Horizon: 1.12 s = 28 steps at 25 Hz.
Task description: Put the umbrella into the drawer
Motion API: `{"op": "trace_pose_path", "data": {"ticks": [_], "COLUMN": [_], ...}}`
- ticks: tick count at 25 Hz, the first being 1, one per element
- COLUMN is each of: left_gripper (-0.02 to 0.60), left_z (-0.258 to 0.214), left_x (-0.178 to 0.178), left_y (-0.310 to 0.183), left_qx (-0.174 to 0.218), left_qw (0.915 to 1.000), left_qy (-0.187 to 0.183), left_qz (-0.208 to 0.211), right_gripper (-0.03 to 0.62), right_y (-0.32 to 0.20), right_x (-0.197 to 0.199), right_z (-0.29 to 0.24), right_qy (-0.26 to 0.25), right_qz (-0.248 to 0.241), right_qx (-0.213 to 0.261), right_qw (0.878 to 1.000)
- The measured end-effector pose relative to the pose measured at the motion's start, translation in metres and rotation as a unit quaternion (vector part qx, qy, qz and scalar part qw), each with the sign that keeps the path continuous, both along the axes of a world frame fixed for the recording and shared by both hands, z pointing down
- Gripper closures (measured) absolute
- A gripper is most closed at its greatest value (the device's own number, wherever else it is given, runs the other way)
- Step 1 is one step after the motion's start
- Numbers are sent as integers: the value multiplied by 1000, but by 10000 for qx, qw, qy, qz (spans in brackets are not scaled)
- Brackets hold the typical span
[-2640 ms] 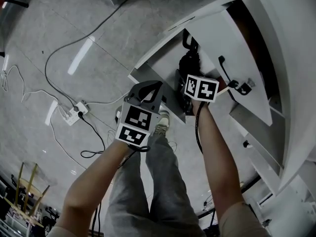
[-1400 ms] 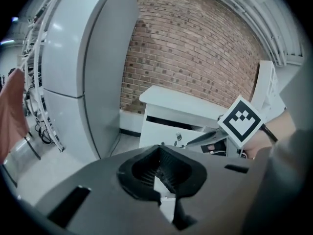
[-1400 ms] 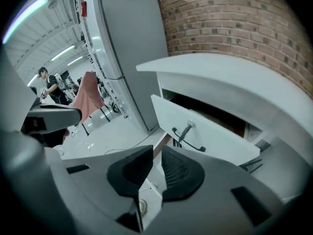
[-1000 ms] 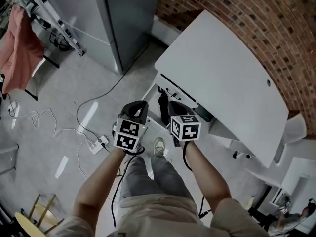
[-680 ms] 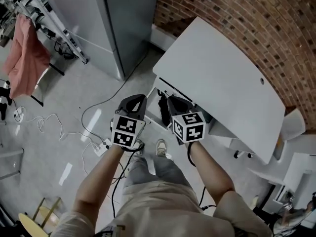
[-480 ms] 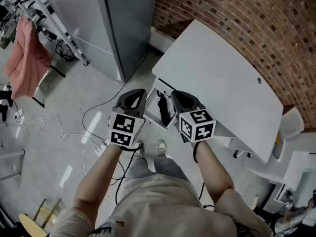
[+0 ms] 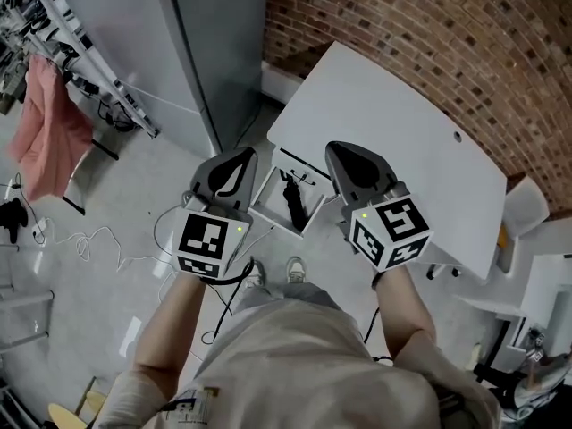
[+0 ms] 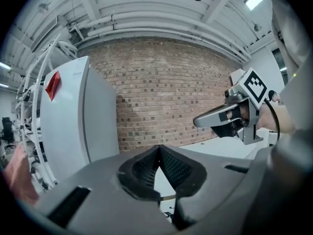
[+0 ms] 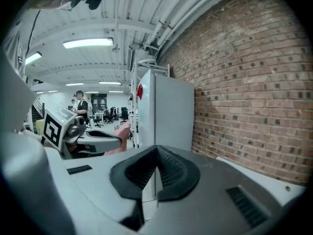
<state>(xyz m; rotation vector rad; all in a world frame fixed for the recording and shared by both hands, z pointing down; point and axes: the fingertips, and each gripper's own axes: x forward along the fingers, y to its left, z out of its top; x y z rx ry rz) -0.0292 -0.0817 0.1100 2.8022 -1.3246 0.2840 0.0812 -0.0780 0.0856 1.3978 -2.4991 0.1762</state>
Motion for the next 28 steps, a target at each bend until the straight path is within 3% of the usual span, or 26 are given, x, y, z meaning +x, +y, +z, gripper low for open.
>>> {"op": "trace_pose_path", "data": {"ticks": [6, 11, 18, 28], "left_gripper": [574, 574, 574, 574], "left_z": [-49, -65, -57, -40], "left_x": [1, -2, -2, 7], "left_y": [25, 48, 72, 88], "left_qx": [370, 543, 476, 233], "left_qw": [9989, 9976, 9985, 9993], "left_qy": [232, 379, 258, 206], "left_qz": [142, 178, 105, 206], "right_gripper": [586, 586, 586, 586], "right_y": [35, 62, 86, 101], "right_x": [-11, -20, -24, -25], "right_z": [-49, -65, -53, -31], "right_qy": [126, -70, -403, -289], "right_qz": [-342, -411, -477, -442], "right_qx": [535, 727, 553, 311], "right_qw": [9979, 9965, 9965, 9981]}}
